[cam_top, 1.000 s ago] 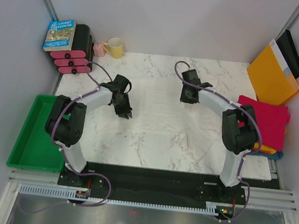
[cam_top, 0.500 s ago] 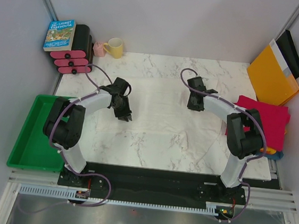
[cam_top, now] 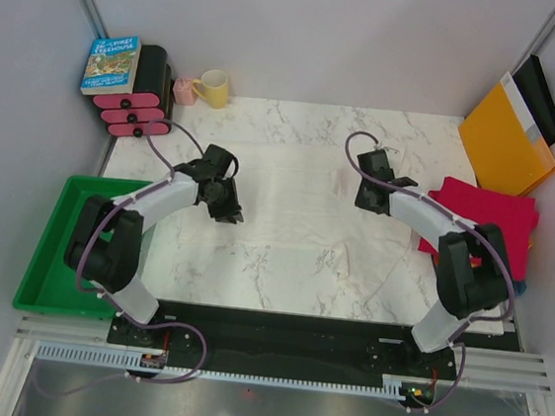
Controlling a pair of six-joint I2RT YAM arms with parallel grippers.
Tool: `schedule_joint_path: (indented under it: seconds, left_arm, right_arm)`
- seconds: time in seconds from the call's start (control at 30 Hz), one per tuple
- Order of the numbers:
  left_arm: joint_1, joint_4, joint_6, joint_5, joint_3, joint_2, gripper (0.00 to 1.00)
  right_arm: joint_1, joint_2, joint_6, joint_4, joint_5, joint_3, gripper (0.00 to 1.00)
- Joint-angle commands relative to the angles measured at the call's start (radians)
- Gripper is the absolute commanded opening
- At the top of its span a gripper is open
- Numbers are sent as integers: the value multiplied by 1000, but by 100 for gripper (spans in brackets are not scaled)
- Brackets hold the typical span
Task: Fold and stack the t-shirts
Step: Fold the flattened tshirt in 1/3 of the way, then grap the side of the flattened tshirt closest away from the robot with both arms
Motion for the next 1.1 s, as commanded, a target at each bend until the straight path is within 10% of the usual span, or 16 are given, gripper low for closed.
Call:
schedule_joint_path:
  seconds: [0.0, 0.47, 1.07]
  left_arm:
    - [-3, 74, 23, -38, -12, -165, 31]
    - [-9, -93, -223, -390, -349, -524, 36]
    - [197, -135, -146, -460, -236, -285, 52]
  right_arm:
    - [8, -186, 15, 69, 23, 44, 32]
    - [157, -627, -16, -61, 86, -251, 35]
    - [231, -861, 7, -178, 96, -401, 38]
